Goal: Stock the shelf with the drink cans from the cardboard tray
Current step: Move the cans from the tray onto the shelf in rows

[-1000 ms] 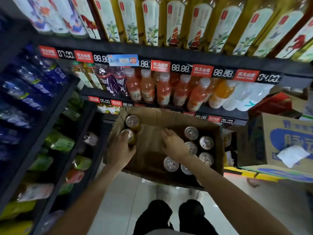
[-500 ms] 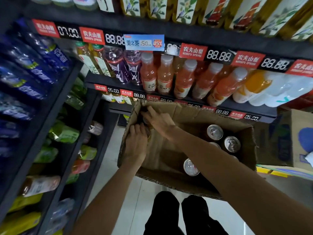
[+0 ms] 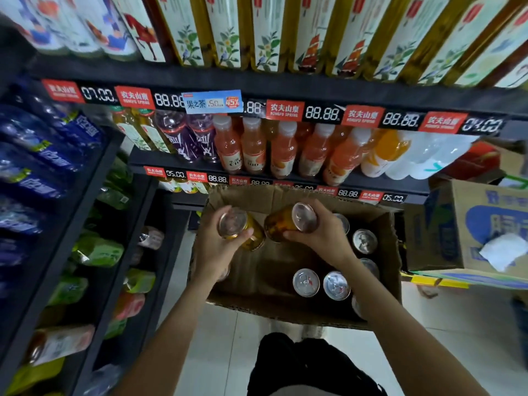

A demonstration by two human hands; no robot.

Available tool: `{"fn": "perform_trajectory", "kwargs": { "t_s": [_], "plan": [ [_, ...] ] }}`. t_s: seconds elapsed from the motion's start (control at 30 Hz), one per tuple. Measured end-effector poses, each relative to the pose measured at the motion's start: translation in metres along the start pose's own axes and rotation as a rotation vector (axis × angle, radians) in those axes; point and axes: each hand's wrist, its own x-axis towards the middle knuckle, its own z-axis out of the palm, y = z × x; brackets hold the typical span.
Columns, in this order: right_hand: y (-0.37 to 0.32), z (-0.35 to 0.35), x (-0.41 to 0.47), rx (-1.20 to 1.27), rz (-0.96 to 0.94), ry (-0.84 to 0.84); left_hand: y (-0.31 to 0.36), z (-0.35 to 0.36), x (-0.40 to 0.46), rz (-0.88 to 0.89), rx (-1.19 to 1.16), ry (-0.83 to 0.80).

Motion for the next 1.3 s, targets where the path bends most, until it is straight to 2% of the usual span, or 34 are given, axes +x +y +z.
{"fn": "perform_trajectory", "kwargs": {
  "t_s": [0.13, 0.23, 0.3, 0.43, 0.67, 0.8, 0.97, 1.1, 1.3],
  "plan": [
    [-0.019, -0.039, -0.018, 0.549, 0.134, -0.029, 0.045, -0.014, -0.001, -0.136, -0.420, -0.059],
    [-0.034, -0.062, -0.028, 0.664, 0.188, -0.011, 0.087, -0.020, -0.010, -0.118, -0.575, -0.071],
    [-0.047, -0.078, -0.036, 0.701, 0.167, -0.018, 0.117, -0.021, -0.021, -0.054, -0.599, -0.099],
    [-0.076, -0.115, -0.052, 0.630, -0.003, -0.050, 0.170, -0.026, -0.042, 0.090, -0.520, -0.121],
    [-0.147, -0.200, -0.055, 0.500, -0.251, -0.121, 0.284, -0.049, -0.062, 0.350, -0.422, -0.062],
    [-0.195, -0.251, -0.053, 0.493, -0.355, -0.094, 0.344, -0.064, -0.064, 0.499, -0.343, -0.029],
    [-0.256, -0.307, -0.050, 0.331, -0.549, 0.008, 0.419, -0.079, -0.056, 0.716, -0.248, -0.010],
    [-0.293, -0.343, -0.035, 0.261, -0.651, 0.209, 0.478, -0.080, -0.029, 0.886, -0.148, 0.102],
    [-0.320, -0.377, 0.023, 0.004, -0.684, 0.434, 0.531, -0.062, 0.030, 0.956, -0.047, 0.231]
  ]
}}
